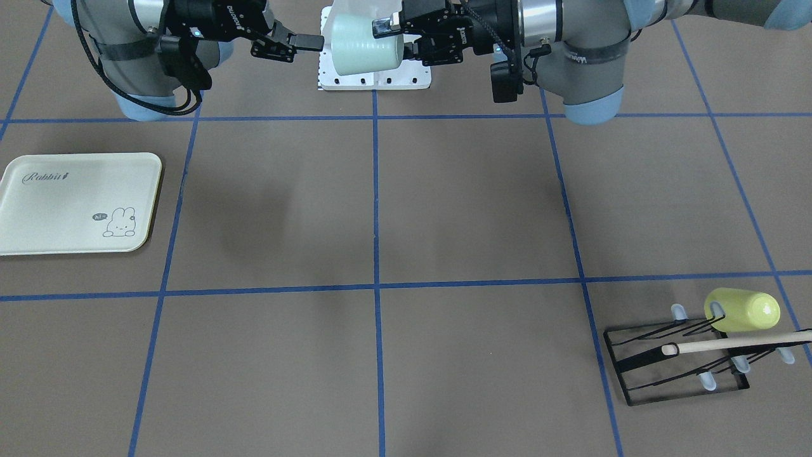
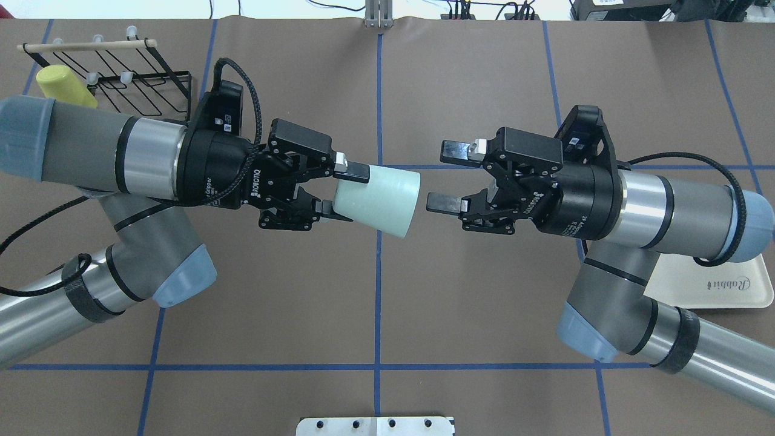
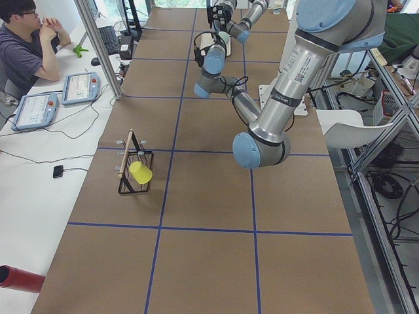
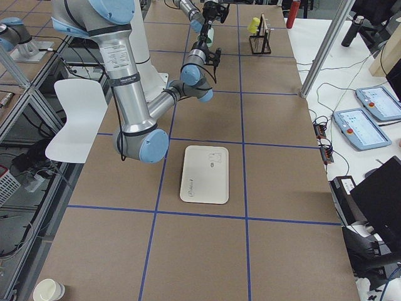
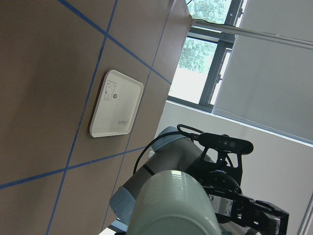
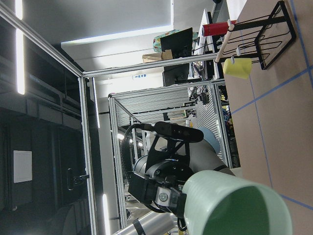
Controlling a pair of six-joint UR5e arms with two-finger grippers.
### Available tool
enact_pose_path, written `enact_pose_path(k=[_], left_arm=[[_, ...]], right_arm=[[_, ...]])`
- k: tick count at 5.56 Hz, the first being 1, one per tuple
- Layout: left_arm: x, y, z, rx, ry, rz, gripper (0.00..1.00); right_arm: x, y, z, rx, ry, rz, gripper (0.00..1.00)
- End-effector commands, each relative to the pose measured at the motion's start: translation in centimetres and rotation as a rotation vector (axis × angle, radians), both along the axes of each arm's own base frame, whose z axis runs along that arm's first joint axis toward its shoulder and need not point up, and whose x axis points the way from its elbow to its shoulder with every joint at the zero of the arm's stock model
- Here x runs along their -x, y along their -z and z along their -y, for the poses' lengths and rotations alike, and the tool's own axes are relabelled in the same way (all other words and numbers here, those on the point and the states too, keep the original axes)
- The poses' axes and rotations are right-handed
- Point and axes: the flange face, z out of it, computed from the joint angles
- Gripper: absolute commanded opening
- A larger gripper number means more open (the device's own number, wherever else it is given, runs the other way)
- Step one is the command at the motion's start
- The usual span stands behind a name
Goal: Left arm grabs green cup and hands to right arm on tray
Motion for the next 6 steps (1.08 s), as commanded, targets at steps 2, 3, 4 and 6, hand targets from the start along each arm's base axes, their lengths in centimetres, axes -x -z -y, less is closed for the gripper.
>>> enact_pose_path(k=[2, 3, 4, 6], left_arm=[[-0.5, 1.2, -0.3, -0.008, -0.012, -0.012, 0.0], [-0.6, 1.6, -0.3, -0.01, -0.011, -0.016, 0.0], [-0.8, 1.6, -0.5, -0.01, -0.017, -0.016, 0.0], [-1.0, 1.6, -0.7, -0.01, -0.022, -0.016, 0.0]], right_arm=[[0.1, 0.3, 0.1, 0.005, 0.001, -0.001, 0.99], [0.2, 0.7, 0.1, 0.013, 0.002, -0.016, 0.99], [0.4, 1.6, 0.2, 0.012, 0.003, -0.012, 0.97], [0.5, 1.9, 0.2, 0.022, 0.006, -0.021, 0.81]])
